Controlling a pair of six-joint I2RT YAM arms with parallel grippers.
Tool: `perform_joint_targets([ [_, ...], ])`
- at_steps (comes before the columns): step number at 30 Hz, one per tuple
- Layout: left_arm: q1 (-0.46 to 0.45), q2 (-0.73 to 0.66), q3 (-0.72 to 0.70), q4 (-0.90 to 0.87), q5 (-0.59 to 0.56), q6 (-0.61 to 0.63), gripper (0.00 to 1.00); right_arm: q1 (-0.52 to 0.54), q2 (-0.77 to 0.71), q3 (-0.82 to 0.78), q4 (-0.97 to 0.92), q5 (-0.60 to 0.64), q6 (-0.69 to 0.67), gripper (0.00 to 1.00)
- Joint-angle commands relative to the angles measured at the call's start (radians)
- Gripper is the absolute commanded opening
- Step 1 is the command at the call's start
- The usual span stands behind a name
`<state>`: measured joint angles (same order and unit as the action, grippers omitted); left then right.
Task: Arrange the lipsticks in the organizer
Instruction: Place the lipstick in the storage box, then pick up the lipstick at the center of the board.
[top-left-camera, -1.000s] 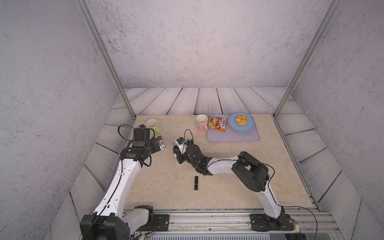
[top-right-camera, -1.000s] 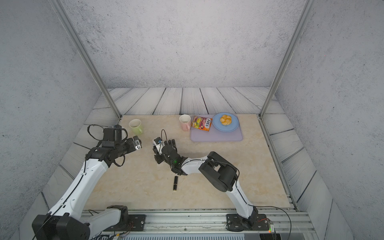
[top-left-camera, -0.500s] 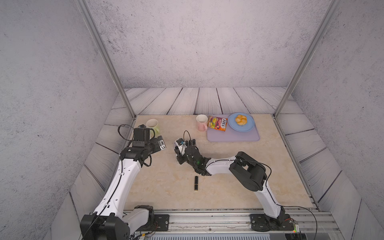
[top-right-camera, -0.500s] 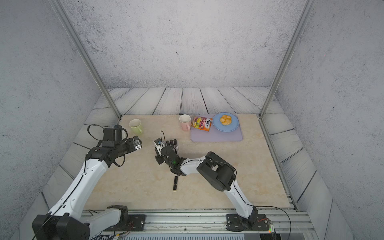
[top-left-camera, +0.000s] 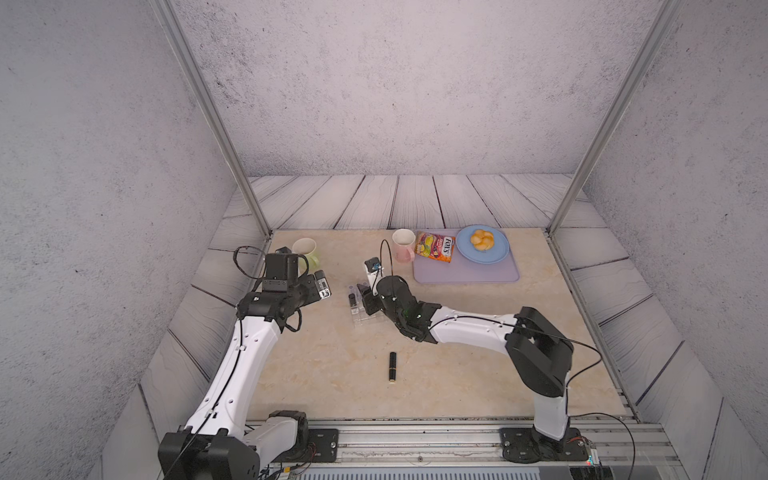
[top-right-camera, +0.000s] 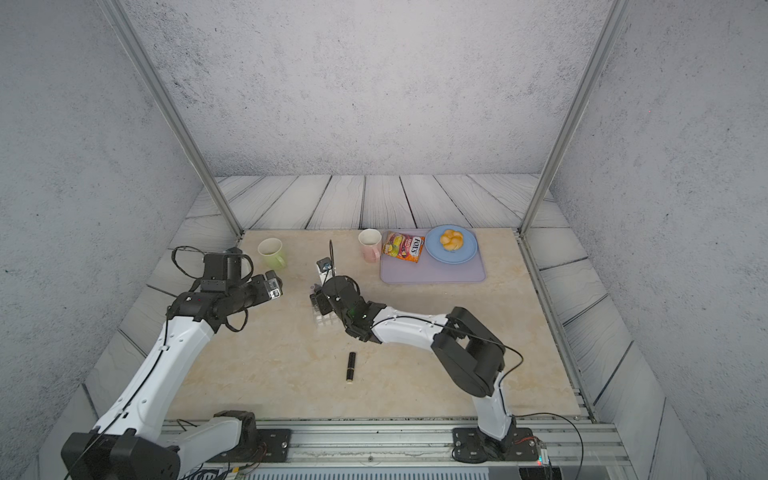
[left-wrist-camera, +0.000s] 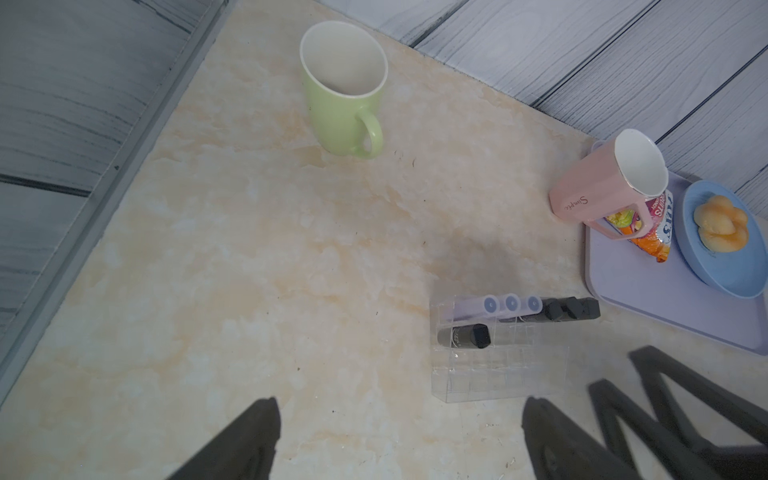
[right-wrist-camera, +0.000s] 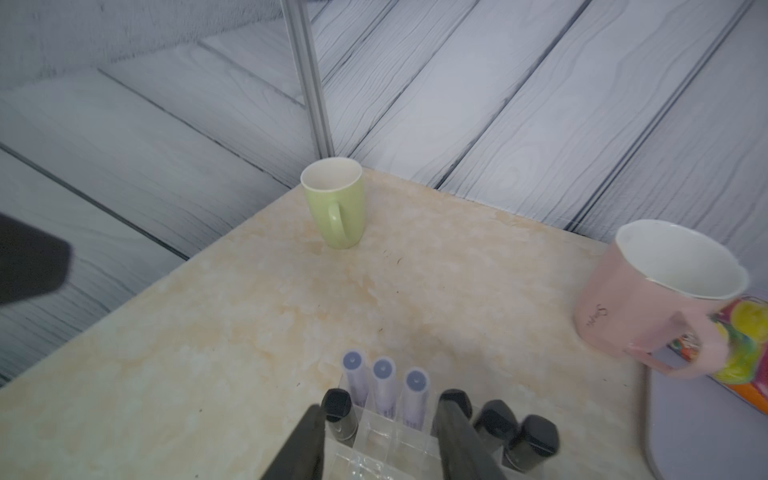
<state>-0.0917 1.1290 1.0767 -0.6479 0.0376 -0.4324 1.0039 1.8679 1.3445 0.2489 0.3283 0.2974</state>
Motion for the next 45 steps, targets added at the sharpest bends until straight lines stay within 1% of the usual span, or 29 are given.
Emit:
perform_joint_targets([
  [1,0.003,-0.026,0.017,-0.035,-0.007,0.05,0.98,-0.012,-0.112,0.0,-0.439,0.049,0.217,0.43],
  [4,-0.008,-0.035,-0.011,-0.034,0.008,0.049,0.98,-0.013,-0.145,0.018,-0.767,-0.018,0.278,0.4],
  [6,-0.018,-0.048,-0.034,-0.043,0.014,0.034,0.97,-0.013,-0.134,0.05,-0.945,-0.115,0.292,0.42],
  [7,-0.028,-0.06,-0.053,-0.048,0.015,0.023,0.97,-0.011,-0.12,0.073,-1.043,-0.19,0.296,0.44],
  [9,-0.043,-0.078,-0.09,-0.053,0.015,0.001,0.96,-0.01,-0.104,0.092,-1.14,-0.273,0.298,0.49],
  [11,-0.059,-0.091,-0.125,-0.051,0.015,-0.022,0.96,-0.009,-0.098,0.098,-1.196,-0.331,0.299,0.54],
  [14,-0.079,-0.102,-0.158,-0.039,0.012,-0.043,0.95,-0.002,-0.071,0.084,-1.179,-0.412,0.284,0.6],
  [19,-0.084,-0.11,-0.155,-0.039,0.004,-0.039,0.95,0.004,0.077,0.16,-1.195,-0.534,0.234,0.61],
  [22,-0.084,-0.12,-0.155,-0.044,-0.006,-0.025,0.95,0.011,0.121,0.199,-1.205,-0.564,0.205,0.61],
  [32,-0.085,-0.117,-0.166,-0.029,0.001,-0.02,0.95,0.012,0.208,0.262,-1.214,-0.567,0.179,0.6],
  [45,-0.085,-0.116,-0.157,-0.033,0.004,-0.017,0.95,0.007,0.316,0.348,-1.249,-0.534,0.168,0.47],
])
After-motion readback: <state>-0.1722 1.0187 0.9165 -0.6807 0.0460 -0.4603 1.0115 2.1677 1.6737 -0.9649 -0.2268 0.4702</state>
